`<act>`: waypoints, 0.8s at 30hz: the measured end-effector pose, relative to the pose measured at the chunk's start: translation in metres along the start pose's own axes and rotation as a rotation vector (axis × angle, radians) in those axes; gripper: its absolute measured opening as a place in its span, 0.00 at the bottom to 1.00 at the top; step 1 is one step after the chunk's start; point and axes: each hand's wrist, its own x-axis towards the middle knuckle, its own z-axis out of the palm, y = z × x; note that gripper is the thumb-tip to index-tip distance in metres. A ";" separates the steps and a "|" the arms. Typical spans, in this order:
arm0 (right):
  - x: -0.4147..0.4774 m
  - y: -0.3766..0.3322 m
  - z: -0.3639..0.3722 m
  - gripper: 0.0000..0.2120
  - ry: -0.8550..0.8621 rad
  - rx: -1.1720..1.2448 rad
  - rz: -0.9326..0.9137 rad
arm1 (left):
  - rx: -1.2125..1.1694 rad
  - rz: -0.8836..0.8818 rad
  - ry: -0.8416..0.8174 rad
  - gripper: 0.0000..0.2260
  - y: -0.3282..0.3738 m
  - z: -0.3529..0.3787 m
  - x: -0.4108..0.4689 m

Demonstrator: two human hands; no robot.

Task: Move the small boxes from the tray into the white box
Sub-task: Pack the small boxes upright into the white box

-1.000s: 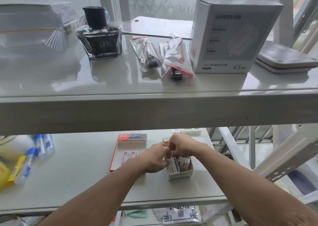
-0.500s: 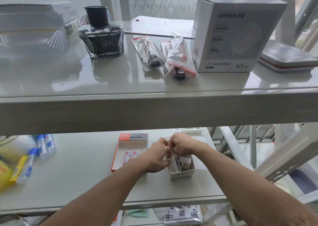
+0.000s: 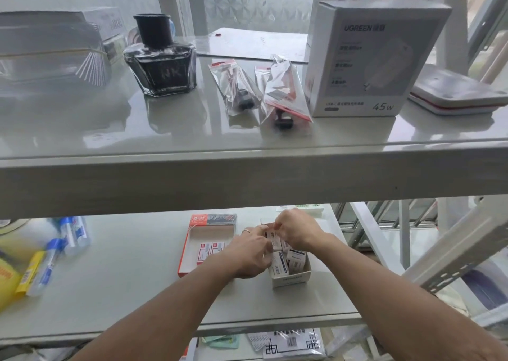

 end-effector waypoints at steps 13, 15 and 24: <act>-0.013 0.014 -0.030 0.19 -0.256 -0.115 -0.070 | 0.067 -0.038 0.043 0.15 0.007 0.003 -0.001; -0.013 0.016 -0.030 0.19 -0.233 -0.097 -0.086 | 0.072 -0.044 0.044 0.15 0.008 0.004 -0.002; -0.020 0.051 -0.017 0.34 -0.210 0.398 0.115 | 0.134 -0.051 0.047 0.14 0.010 0.005 -0.003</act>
